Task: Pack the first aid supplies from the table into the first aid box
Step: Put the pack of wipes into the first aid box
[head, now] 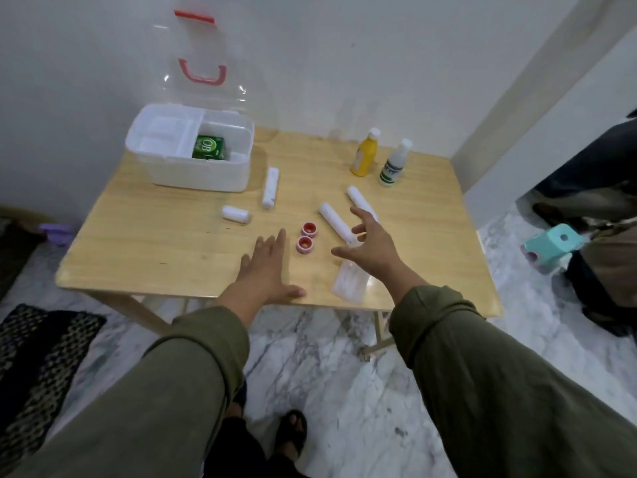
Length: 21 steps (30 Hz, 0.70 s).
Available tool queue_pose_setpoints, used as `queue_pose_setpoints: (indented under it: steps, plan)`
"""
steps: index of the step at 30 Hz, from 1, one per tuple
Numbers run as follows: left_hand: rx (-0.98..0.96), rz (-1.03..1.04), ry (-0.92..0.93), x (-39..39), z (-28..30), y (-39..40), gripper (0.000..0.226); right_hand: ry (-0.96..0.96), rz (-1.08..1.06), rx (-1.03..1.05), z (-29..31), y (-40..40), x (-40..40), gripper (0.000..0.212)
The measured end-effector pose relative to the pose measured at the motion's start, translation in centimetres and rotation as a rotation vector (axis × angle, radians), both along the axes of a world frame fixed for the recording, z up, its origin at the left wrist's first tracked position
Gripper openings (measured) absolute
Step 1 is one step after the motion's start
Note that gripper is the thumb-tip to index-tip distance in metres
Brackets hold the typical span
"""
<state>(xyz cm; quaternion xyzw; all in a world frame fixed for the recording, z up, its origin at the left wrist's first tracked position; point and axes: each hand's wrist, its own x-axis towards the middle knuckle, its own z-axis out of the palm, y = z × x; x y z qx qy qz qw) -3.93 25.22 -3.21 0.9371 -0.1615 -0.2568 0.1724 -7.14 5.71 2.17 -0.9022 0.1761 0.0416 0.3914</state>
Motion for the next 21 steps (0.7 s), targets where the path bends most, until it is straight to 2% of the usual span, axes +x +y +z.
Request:
queue_pose_setpoints:
  steps: [4, 9, 16, 21]
  plan:
    - [0.054, -0.012, -0.017, -0.5, -0.8, -0.3, 0.130, 0.045, 0.024, -0.071, -1.9, -1.5, -1.8, 0.085]
    - [0.090, -0.019, -0.015, -0.1, -1.0, -0.3, 0.130, 0.128, 0.144, -0.176, -2.5, -2.5, -2.3, 0.066]
    - [0.128, -0.038, -0.017, 0.2, -1.4, -0.4, 0.127, 0.211, 0.375, -0.481, -2.0, -3.0, -1.8, 0.070]
    - [0.125, -0.033, -0.022, 0.2, -1.5, -0.3, 0.127, 0.292, 0.439, -0.553, -1.5, -3.3, -1.3, 0.071]
